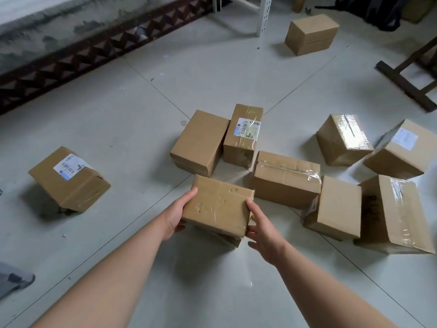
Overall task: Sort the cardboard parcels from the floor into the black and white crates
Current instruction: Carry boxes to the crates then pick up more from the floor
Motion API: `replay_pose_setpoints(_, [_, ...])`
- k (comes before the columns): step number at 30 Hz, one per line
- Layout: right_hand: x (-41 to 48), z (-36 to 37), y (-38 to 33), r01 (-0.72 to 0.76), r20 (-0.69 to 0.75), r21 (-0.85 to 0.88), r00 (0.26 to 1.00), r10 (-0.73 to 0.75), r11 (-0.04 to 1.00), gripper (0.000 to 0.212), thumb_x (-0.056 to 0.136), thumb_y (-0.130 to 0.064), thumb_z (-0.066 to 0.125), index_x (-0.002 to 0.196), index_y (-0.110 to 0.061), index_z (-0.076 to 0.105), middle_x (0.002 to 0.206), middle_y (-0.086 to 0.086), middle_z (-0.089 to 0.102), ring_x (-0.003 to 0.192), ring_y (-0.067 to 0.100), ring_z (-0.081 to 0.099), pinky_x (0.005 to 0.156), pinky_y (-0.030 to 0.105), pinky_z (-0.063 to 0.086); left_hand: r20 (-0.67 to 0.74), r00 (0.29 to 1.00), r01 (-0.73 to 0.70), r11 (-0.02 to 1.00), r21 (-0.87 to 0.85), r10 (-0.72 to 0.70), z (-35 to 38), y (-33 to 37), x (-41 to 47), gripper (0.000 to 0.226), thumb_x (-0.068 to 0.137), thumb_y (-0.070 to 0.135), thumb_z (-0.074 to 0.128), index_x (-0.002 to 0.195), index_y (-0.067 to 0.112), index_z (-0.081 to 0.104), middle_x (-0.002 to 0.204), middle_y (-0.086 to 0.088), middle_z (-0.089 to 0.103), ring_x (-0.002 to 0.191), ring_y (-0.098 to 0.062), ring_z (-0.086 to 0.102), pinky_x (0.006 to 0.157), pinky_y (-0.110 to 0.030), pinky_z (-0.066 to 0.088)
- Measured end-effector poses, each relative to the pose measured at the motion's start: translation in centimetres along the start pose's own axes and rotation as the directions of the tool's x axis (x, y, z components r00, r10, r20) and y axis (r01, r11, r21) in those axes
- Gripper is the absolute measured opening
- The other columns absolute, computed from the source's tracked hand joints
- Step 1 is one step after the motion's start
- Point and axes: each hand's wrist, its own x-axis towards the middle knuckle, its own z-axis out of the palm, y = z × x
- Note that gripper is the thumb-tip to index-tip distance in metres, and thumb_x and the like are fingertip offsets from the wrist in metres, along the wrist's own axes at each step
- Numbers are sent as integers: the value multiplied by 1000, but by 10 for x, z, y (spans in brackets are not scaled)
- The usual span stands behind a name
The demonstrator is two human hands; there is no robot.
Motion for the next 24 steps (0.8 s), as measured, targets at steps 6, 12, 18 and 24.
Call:
replay_pose_setpoints(6, [3, -1, -18, 68, -109, 103, 992, -57, 992, 34, 92, -59, 46, 107, -30, 58, 111, -8, 64, 111, 14, 57, 109, 38, 31, 2, 1000, -20, 999, 42, 20, 11, 11, 0, 34, 94, 57, 40, 101, 31, 62, 104, -1, 68, 98, -17, 57, 99, -38, 37])
replay_pose_setpoints(12, [-55, -2, -84, 146, -162, 142, 979, -123, 979, 26, 92, -56, 50, 93, -33, 61, 96, -9, 69, 94, 11, 62, 95, 35, 43, -21, 998, -52, 998, 34, 53, 23, 68, -61, 34, 93, 60, 38, 95, 34, 61, 93, 8, 66, 87, -11, 57, 79, -29, 41])
replay_pose_setpoints(18, [-158, -3, -165, 211, -176, 97, 966, -192, 973, 43, 86, -63, 54, 106, -29, 70, 95, -7, 76, 95, 15, 68, 89, 34, 48, -51, 996, -76, 997, -19, 75, 32, 149, -170, 45, 91, 63, 40, 115, 30, 61, 103, 11, 66, 100, -11, 58, 99, -33, 37])
replay_pose_setpoints(24, [-295, 7, -255, 241, -159, 80, 961, -226, 967, 33, 95, -50, 44, 95, -25, 67, 76, -7, 75, 67, 7, 69, 62, 27, 44, -104, 978, -195, 965, -175, 179, 33, 245, -306, 52, 92, 56, 46, 132, 25, 57, 130, 5, 61, 123, -15, 54, 112, -35, 34])
